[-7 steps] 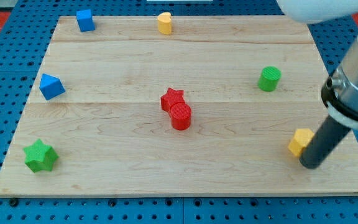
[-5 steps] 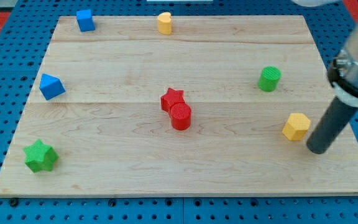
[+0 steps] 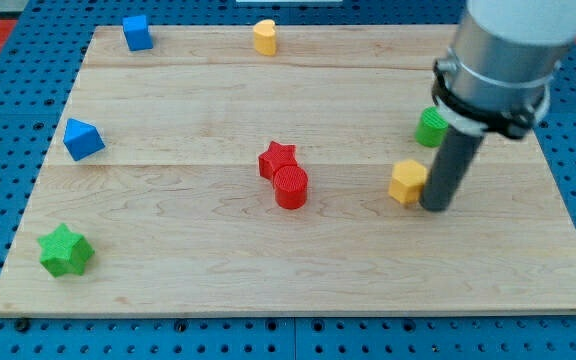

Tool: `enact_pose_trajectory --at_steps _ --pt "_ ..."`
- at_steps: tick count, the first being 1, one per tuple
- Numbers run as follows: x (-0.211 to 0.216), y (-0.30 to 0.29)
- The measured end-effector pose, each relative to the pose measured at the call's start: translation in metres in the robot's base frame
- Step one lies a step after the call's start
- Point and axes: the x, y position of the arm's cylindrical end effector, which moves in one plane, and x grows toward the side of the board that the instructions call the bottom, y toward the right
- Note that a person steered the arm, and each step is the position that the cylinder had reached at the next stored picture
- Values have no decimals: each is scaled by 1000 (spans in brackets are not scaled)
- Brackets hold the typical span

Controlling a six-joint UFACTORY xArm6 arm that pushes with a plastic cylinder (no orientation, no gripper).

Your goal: Push the yellow hexagon below the yellow heart

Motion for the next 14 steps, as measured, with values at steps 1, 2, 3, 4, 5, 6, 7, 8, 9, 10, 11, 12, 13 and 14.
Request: enact_pose_trajectory --at_steps 1,2,3,4,5,6,7,8,9,10,11,12,13,14 --pt "-54 -20" --pt "-81 -57" --pt "-45 -55" --pt "-75 -78" --pt "-117 -114" --pt "-100 -118" --pt "-104 -136" --pt "-132 -171" --pt "-144 -211" --pt "-144 -240" --pt "-153 -266" --pt "-171 -271" --pt "-196 -236" --pt "-212 -219"
